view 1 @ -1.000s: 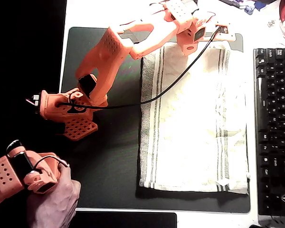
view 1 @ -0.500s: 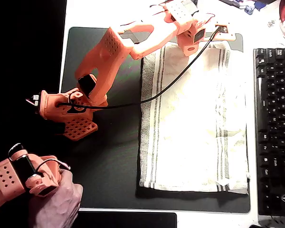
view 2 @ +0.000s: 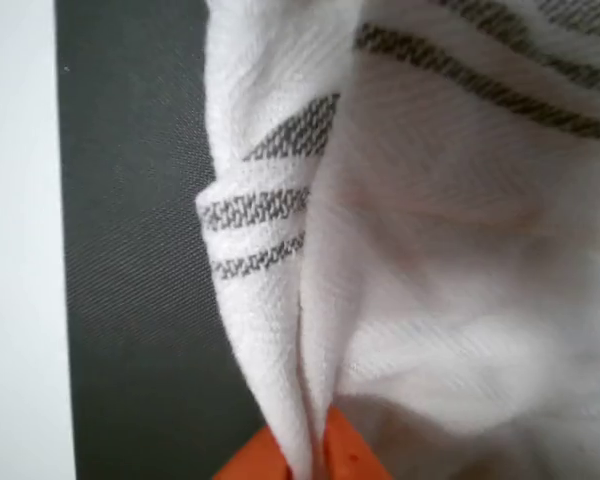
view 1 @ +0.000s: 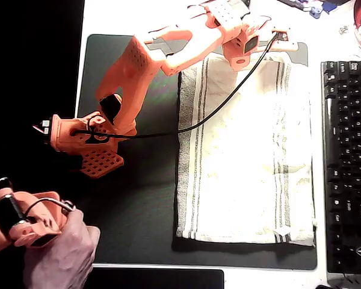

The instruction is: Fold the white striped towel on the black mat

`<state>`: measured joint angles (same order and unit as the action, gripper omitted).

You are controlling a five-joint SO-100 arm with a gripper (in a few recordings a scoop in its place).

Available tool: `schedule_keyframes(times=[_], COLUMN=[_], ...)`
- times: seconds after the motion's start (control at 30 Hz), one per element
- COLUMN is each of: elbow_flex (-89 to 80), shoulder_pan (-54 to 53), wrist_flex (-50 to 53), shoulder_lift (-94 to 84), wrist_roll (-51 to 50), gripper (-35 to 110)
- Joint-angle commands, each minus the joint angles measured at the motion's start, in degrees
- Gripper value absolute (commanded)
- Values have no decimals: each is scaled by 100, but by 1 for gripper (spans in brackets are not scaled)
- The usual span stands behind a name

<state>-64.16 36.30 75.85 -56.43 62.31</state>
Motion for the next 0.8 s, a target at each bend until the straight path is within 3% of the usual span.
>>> schedule_keyframes(times=[0.0, 0.43, 0.77], elbow_flex=[-158, -817, -712], shoulder_pan=[88, -272, -1274], wrist_flex=[79, 316, 1099], shoulder_lift=[-756, -2092, -3032], wrist_roll=[132, 149, 545], gripper=[0, 0, 0])
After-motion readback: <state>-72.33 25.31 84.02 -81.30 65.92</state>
